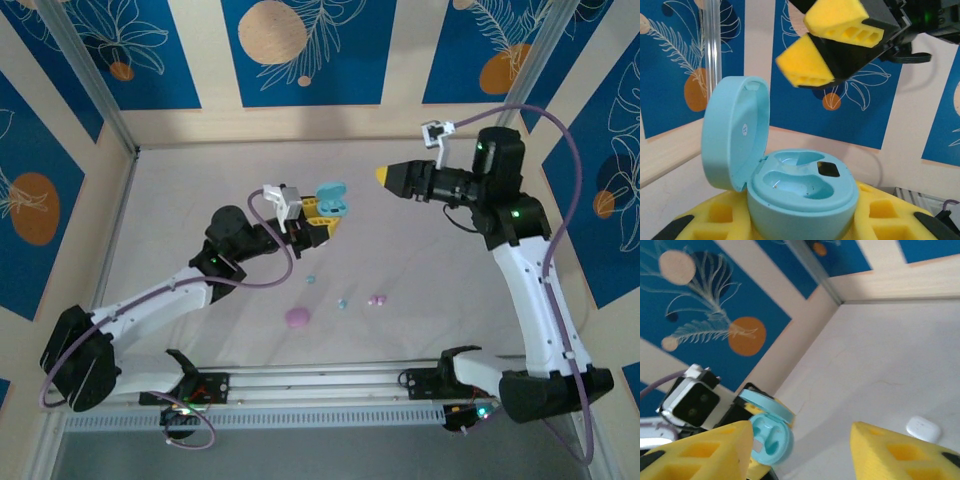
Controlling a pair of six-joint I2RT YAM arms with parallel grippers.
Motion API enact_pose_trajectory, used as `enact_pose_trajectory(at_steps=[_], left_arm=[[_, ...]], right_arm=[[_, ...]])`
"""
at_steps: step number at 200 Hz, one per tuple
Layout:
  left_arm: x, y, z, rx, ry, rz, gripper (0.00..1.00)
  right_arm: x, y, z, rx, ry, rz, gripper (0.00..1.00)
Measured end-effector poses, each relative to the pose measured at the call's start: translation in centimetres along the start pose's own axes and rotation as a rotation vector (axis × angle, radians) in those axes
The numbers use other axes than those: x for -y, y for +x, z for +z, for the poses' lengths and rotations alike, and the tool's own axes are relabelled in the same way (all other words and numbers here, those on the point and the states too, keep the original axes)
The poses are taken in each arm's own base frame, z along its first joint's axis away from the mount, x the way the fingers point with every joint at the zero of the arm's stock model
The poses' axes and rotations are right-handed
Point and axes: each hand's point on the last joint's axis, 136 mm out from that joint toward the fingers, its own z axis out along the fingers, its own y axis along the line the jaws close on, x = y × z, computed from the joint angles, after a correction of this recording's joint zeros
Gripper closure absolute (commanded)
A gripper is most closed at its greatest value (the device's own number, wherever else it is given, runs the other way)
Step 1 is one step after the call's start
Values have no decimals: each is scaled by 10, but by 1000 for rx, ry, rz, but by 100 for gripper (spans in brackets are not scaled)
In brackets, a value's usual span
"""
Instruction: Insert the wireless bluetooth earbuds into the charging case
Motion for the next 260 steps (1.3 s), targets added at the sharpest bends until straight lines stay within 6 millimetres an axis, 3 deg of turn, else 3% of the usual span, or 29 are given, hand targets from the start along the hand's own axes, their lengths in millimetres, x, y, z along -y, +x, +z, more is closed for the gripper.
enact_pose_trajectory(at_steps=[28, 47, 59, 82, 105, 151, 218, 260], left_arm=[[-1, -1, -7, 2, -26, 1, 75], [0, -2, -13, 7, -44, 10, 75], [0, -3, -17, 8, -58, 17, 75], [-1, -5, -24, 13, -81, 28, 75], [-1, -9, -29, 19, -102, 34, 75], [2, -22, -40, 34, -133, 63, 75], [7, -34, -54, 44, -156, 84, 75], [6, -33, -56, 36, -164, 79, 75]], right_arm=[[52, 30, 8, -68, 117, 204, 66], [92, 74, 32, -206, 174, 371, 66], [109, 115, 49, -321, 209, 458, 66], [115, 187, 70, -526, 249, 531, 66], [111, 226, 87, -657, 261, 536, 66], [133, 264, 126, -795, 305, 536, 66], [133, 269, 211, -898, 247, 231, 61], [137, 283, 237, -963, 246, 60, 56]])
